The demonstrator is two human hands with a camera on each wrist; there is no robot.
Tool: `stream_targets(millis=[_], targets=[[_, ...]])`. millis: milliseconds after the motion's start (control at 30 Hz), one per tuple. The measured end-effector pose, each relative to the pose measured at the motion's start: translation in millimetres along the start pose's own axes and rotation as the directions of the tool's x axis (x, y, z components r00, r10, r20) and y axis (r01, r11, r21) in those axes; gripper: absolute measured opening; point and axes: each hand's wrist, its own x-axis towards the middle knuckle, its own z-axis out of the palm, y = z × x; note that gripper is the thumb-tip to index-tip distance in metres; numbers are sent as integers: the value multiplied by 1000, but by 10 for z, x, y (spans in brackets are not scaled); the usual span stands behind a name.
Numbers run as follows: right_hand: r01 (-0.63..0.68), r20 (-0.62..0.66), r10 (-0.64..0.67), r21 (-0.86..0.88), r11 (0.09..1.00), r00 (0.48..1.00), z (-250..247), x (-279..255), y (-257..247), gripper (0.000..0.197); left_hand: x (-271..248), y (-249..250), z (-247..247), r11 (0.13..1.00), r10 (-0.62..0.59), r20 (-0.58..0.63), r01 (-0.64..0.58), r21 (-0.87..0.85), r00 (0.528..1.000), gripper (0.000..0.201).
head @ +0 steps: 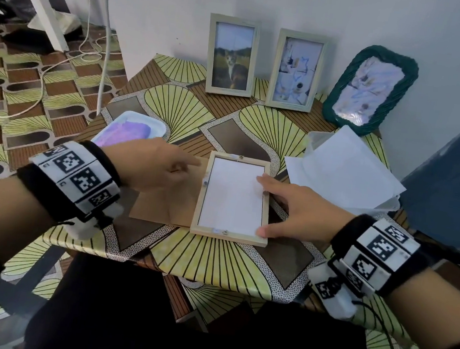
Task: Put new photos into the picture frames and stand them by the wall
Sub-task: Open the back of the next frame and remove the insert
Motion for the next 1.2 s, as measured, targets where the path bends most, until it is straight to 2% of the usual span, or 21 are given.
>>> stream_targets(millis=[67,167,233,300,433,567,733,1033,1200], targets=[[23,-78,-19,42,999,997,-11,41,-36,93,85,69,-31,997,-37,-28,35,-63,999,31],[17,-301,29,150,989,953,-3,147,-81,60,250,179,-41,991,-59,-53,52,-124,997,33],[-49,-393,84,100,994,916,-5,236,-97,41,358,241,-27,987,-84,-47,77,-138,995,37],[-111,-388,107,13,994,915,-21,316,-103,36,448,270,-12,982,-131,0,130,-140,991,39],[-158,-327,122,-86,984,937,-62,433,-127,37,549,275,37,972,-200,15,200,-126,980,40],[-174,-248,113,-242,955,962,-44,525,-175,45,586,310,121,980,-196,-31,195,-41,980,43],[-201,-216,143,-277,940,966,-3,580,-210,52,610,341,152,982,-189,-56,189,-4,980,44],[-205,-168,165,-264,942,972,-89,647,-190,70,666,335,105,980,-200,-8,200,-2,980,52],[-185,-191,134,-284,941,972,-44,627,-174,67,636,344,118,984,-171,-18,171,51,985,59]])
